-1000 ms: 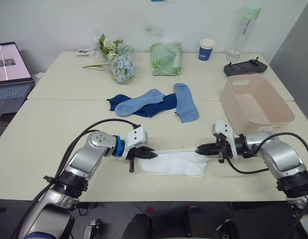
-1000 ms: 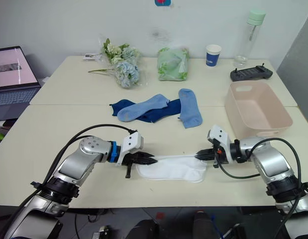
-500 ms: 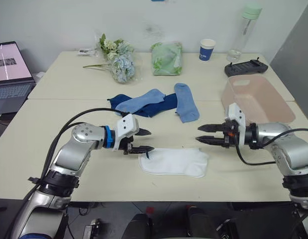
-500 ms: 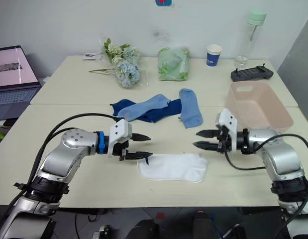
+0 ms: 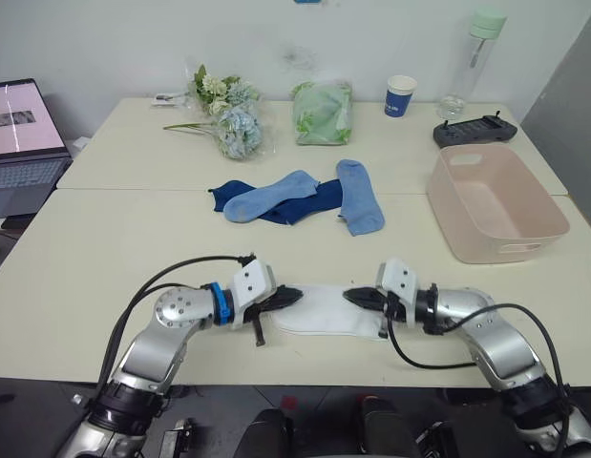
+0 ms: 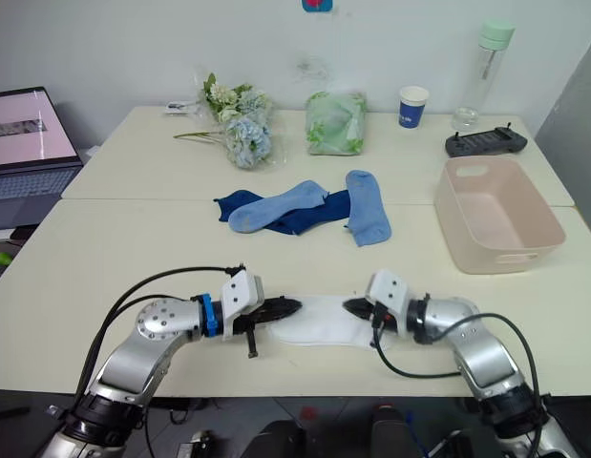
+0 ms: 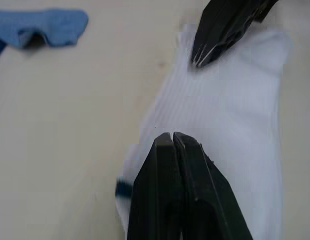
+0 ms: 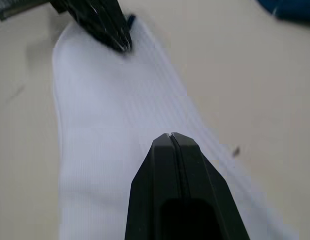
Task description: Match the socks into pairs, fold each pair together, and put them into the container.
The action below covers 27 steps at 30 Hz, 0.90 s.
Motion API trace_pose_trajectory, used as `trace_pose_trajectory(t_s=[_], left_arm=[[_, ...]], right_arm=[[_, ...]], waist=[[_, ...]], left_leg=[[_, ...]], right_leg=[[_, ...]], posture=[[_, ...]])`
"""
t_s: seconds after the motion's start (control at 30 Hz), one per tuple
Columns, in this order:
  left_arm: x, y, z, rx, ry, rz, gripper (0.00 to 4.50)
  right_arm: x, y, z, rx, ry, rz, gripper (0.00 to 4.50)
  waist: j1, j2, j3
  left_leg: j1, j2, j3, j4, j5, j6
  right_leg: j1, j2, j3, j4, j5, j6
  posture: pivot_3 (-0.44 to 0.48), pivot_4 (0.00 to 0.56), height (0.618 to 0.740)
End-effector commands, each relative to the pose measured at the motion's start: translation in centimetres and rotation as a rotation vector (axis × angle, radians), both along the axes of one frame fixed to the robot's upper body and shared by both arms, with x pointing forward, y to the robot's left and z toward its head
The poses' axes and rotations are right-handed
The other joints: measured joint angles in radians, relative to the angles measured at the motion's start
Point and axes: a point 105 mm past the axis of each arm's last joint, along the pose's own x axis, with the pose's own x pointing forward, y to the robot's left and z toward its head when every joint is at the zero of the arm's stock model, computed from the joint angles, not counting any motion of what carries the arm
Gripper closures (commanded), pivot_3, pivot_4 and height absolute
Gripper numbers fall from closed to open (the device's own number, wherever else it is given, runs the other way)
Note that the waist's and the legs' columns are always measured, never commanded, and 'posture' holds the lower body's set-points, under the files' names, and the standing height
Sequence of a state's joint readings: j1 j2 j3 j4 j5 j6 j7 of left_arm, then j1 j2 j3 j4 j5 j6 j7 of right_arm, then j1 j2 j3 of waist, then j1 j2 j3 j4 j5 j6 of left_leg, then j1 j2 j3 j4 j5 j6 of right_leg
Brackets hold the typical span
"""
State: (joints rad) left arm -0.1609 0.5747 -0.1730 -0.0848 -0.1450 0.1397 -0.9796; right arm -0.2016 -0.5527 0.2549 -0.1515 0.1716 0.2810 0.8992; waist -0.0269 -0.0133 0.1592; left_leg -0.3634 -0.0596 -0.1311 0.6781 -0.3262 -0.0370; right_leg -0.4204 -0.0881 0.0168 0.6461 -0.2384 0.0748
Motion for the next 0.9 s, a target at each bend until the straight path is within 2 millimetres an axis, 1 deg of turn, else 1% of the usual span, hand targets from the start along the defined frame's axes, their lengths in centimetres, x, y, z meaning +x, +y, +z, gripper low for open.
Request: trace_pose_trajectory(t_s=[0.03,0.1,0.17,0.23,0.3,0.37,0.47,0.53,0.6,0.63,0.67,0.73,0.83,0.9], left_arm=[[-0.1,0.5,-0.5,0.027,-0.034,0.002,4.48],[0.0,0.9,-0.6,0.015,-0.035,0.02,4.48],[0.2,1.3,-0.2,0.007,-0.042,0.026,4.48],[0.3,1.6,0.3,-0.005,-0.052,0.027,4.48],[0.3,1.5,1.0,-0.026,-0.061,0.017,4.48],[-0.1,1.0,1.9,-0.057,-0.075,-0.011,4.48],[-0.7,0.5,2.5,-0.064,-0.068,-0.046,4.48],[-1.3,0.3,2.3,-0.053,-0.039,-0.073,4.48],[-1.5,0.3,1.9,-0.03,-0.017,-0.073,4.48],[-1.5,0.3,1.4,-0.009,-0.007,-0.069,4.48],[-1.4,0.4,1.0,0.013,-0.016,-0.065,4.48],[-0.9,0.6,0.4,0.037,-0.032,-0.039,4.48],[-1.0,1.1,-0.5,0.093,-0.014,-0.034,4.48],[-1.3,1.8,-1.0,0.125,-0.008,-0.038,4.48]], right_arm=[[0.3,-2.1,0.0,-0.036,-0.036,-0.022,4.5],[0.2,-3.2,-0.2,-0.05,-0.034,-0.029,4.5],[0.1,-4.3,0.5,-0.03,-0.04,-0.034,4.5],[-0.1,-4.6,1.3,0.012,-0.042,-0.024,4.5],[-0.4,-4.3,2.4,0.064,-0.042,0.002,4.5],[-0.7,-3.5,3.6,0.121,-0.041,0.033,4.5],[-1.4,-2.2,4.2,0.148,-0.025,0.077,4.5],[-1.8,-1.5,3.8,0.145,-0.003,0.09,4.5],[-2.2,-1.1,2.9,0.12,0.018,0.101,4.5],[-2.4,-1.1,2.1,0.083,0.03,0.102,4.5],[-2.7,-1.4,0.9,0.011,0.023,0.111,4.5],[-2.9,-1.9,-0.2,-0.055,0.017,0.12,4.5],[-2.9,-2.8,-0.5,-0.086,0.017,0.104,4.5],[-2.8,-3.7,-0.4,-0.094,0.033,0.085,4.5]], waist=[[0.0,0.0,0.0],[0.0,0.0,-0.001],[0.0,0.0,-0.001],[0.0,0.0,-0.001],[-0.002,0.0,-0.001],[-0.005,0.0,-0.001],[-0.005,0.0,-0.001],[-0.003,0.0,-0.001],[-0.002,0.0,-0.001],[-0.002,0.0,-0.001],[-0.002,0.0,-0.001],[-0.001,0.0,-0.001],[0.0,0.0,-0.001],[0.0,0.0,-0.001]], left_leg=[[0.0,0.0,0.0,0.0,0.0,0.0],[0.001,0.0,0.0,0.0,0.0,0.0],[0.001,0.0,0.0,0.0,0.0,0.0],[0.001,0.0,0.0,0.0,0.0,0.0],[0.001,0.001,0.0,0.0,0.0,0.0],[0.001,0.001,0.0,0.0,0.0,0.0],[0.001,0.001,0.0,0.0,0.0,0.0],[0.001,0.001,0.0,0.0,0.0,0.0],[0.001,0.001,-0.001,0.0,0.0,0.0],[0.001,0.001,-0.001,0.0,0.0,0.0],[0.001,0.001,-0.001,0.0,0.0,0.0],[0.001,0.0,0.0,0.0,0.0,0.0],[0.001,0.0,0.0,0.0,0.0,0.0],[0.001,0.001,0.0,0.0,0.0,0.0]], right_leg=[[0.0,0.0,0.0,0.0,0.0,0.0],[0.001,0.0,0.0,0.0,0.0,0.0],[0.001,0.0,0.0,-0.001,0.0,0.0],[0.001,0.0,0.0,0.0,0.0,0.0],[0.001,0.0,-0.001,0.0,0.0,0.0],[0.001,0.0,0.0,0.0,0.0,0.0],[0.001,0.0,0.0,0.001,0.0,0.0],[0.001,0.0,0.0,0.0,0.0,0.0],[0.001,0.0,0.0,0.0,0.0,0.0],[0.001,0.0,0.0,0.0,0.0,0.0],[0.001,0.0,-0.001,0.0,0.0,0.0],[0.001,0.0,0.0,0.0,0.0,0.0],[0.001,0.0,0.0,0.0,0.0,0.0],[0.001,0.0,0.0,0.0,0.0,0.0]], posture=[[0.0,0.15,0.74],[0.0,0.15,0.74],[0.0,0.15,0.74],[0.0,0.15,0.74],[0.0,0.15,0.74],[0.0,0.15,0.74],[0.0,0.15,0.74],[0.0,0.15,0.74],[0.0,0.15,0.74],[0.0,0.15,0.74],[0.0,0.15,0.74],[0.0,0.15,0.74],[0.0,0.15,0.74],[0.0,0.15,0.74]])
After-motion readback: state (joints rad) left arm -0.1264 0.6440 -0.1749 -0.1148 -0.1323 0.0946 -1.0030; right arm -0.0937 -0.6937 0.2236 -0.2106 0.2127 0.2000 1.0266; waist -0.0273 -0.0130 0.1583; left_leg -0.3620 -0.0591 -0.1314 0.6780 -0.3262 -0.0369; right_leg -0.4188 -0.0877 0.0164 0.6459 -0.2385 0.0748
